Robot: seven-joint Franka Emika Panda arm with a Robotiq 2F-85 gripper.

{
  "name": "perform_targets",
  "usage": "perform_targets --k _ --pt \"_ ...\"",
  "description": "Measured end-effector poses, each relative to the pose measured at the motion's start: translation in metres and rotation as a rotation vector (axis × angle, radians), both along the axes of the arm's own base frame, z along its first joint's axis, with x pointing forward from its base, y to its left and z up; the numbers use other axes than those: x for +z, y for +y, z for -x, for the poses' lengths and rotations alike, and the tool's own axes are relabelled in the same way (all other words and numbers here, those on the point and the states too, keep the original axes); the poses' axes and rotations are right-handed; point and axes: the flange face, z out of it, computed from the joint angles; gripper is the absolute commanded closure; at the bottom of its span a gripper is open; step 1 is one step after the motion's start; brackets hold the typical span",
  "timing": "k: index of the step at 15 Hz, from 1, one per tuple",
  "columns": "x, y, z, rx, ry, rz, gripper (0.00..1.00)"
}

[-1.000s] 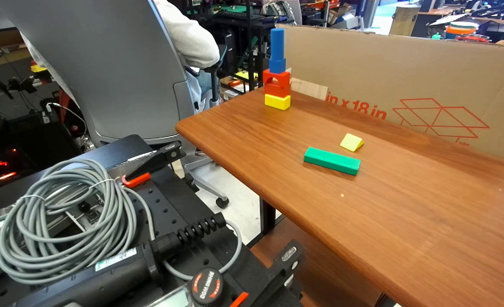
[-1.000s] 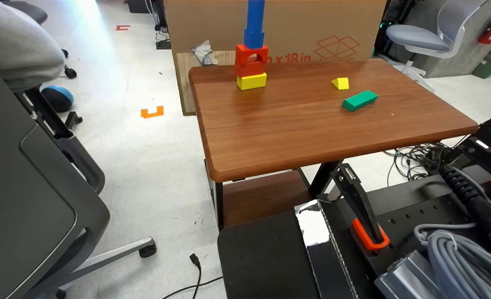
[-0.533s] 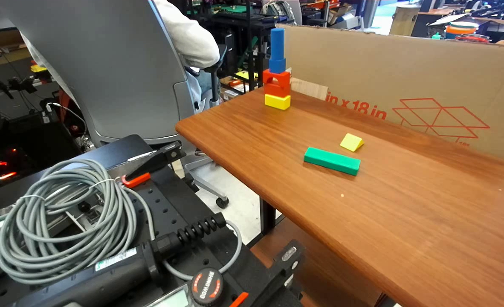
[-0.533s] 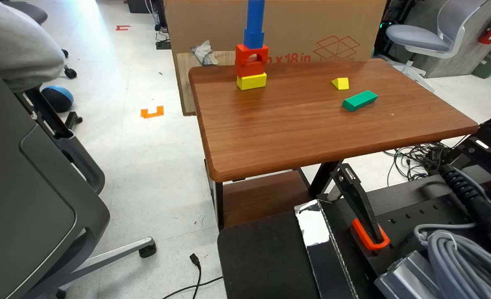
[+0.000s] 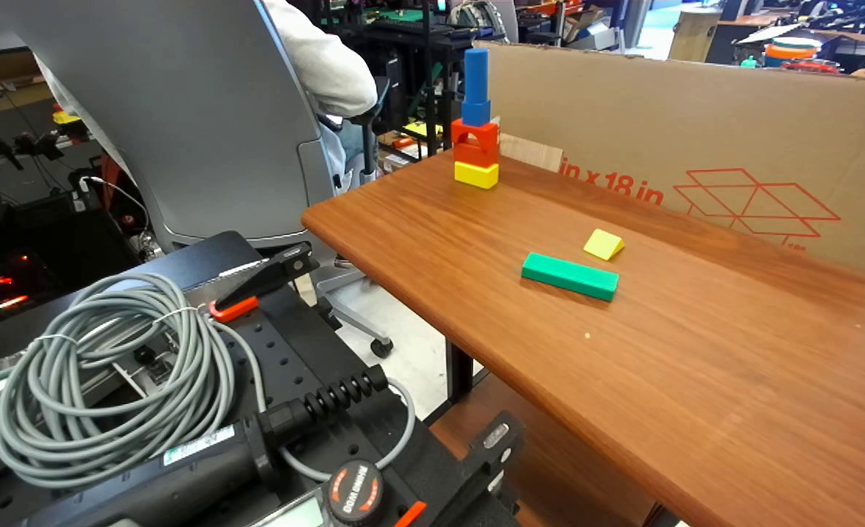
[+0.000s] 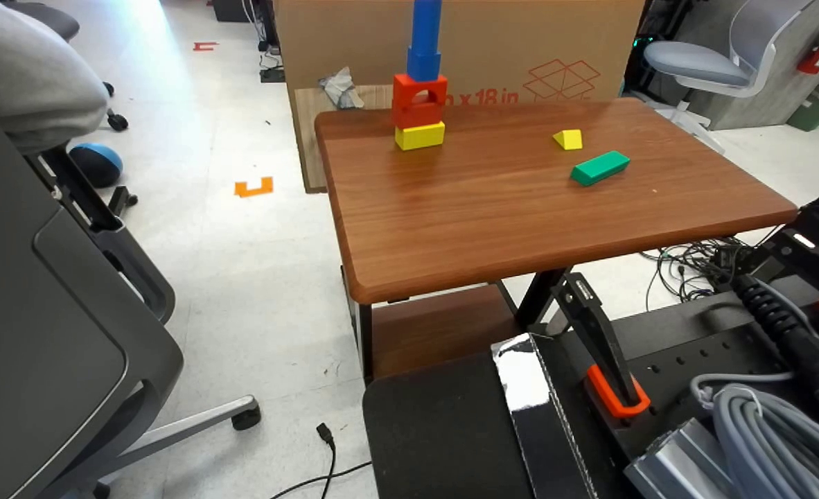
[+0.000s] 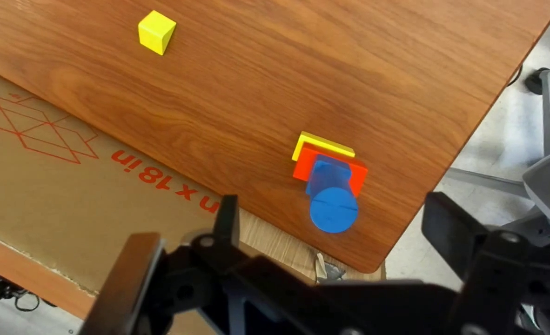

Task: Unstack the blocks on the table

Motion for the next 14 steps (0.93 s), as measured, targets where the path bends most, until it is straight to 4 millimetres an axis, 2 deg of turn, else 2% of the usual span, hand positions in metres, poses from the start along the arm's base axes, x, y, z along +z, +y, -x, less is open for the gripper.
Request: perform_targets --k 5,10,11,12,14 --pt "-0.028 0.009 -0.009 0.019 0.069 0.021 0.0" --pt "-0.045 0.013 -0.019 0.036 0.127 0.037 0.0" --pt "-0.047 0.014 -0.022 0.038 0.134 0.04 0.25" --pt "-0.049 0.015 -0.024 0.039 0.144 0.043 0.28" --pt "-0.053 0.016 -0.029 0.044 0.159 0.048 0.42"
